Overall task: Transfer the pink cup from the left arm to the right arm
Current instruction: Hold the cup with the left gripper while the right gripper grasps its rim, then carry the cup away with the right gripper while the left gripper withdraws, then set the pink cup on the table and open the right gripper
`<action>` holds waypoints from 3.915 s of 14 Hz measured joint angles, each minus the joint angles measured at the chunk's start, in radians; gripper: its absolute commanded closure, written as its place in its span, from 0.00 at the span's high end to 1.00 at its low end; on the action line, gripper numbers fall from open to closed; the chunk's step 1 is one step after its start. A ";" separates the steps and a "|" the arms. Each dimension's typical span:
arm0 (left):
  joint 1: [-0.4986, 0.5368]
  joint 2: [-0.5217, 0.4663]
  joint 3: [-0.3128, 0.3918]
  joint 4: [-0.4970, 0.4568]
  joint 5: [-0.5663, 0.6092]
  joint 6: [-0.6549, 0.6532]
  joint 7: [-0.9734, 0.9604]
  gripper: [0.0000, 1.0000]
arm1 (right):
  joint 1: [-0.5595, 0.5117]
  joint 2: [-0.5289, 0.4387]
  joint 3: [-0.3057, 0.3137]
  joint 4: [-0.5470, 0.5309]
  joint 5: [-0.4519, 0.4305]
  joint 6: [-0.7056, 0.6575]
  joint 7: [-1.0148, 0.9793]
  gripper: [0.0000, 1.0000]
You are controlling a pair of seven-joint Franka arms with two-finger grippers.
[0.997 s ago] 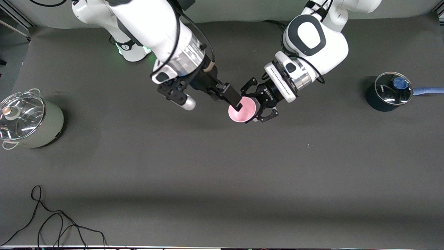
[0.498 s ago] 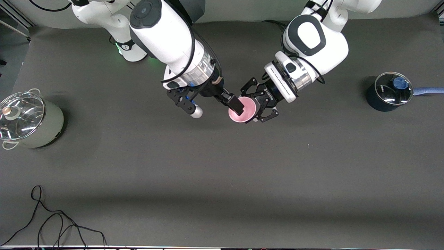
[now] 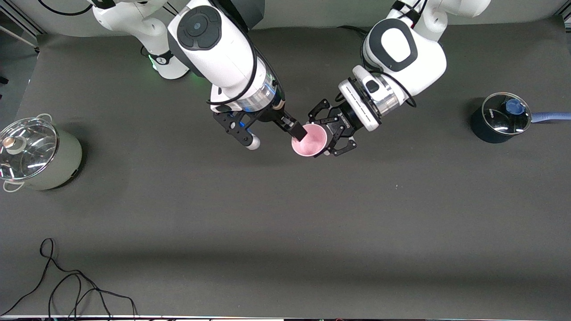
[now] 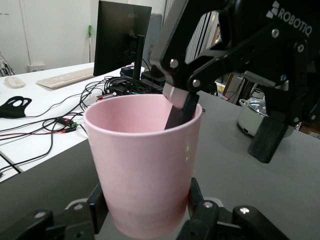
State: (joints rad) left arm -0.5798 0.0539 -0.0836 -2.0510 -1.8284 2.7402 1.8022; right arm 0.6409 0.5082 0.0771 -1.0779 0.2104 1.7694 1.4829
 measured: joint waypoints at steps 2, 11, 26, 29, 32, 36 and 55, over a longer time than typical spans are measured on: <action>-0.004 0.000 -0.004 -0.002 0.000 0.000 0.000 0.54 | 0.000 0.003 0.000 0.009 0.000 0.000 0.000 0.00; -0.008 0.000 0.001 -0.004 0.000 -0.001 0.005 0.88 | -0.001 0.024 0.000 0.049 0.001 0.010 0.000 0.00; 0.257 0.008 0.029 -0.028 0.083 -0.338 0.001 0.99 | -0.266 -0.094 -0.017 0.111 0.016 -0.404 -0.487 0.00; 0.405 0.017 0.031 -0.052 0.243 -0.545 -0.034 0.99 | -0.399 -0.146 -0.020 0.111 0.016 -0.513 -0.749 0.00; 0.558 0.024 0.032 -0.042 0.478 -0.767 -0.174 0.99 | -0.509 -0.163 -0.050 0.106 0.005 -0.622 -1.039 0.00; 0.749 0.024 0.036 0.005 0.776 -1.017 -0.334 0.99 | -0.534 -0.165 -0.111 0.007 -0.121 -0.637 -1.303 0.00; 0.787 -0.002 -0.068 0.420 1.751 -1.240 -1.376 1.00 | -0.516 -0.314 -0.198 -1.101 -0.137 0.552 -1.441 0.00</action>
State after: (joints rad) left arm 0.2070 0.0524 -0.1511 -1.6309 -0.0777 1.5000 0.4264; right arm 0.1252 0.1942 -0.1212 -2.1785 0.0735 2.3211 0.0422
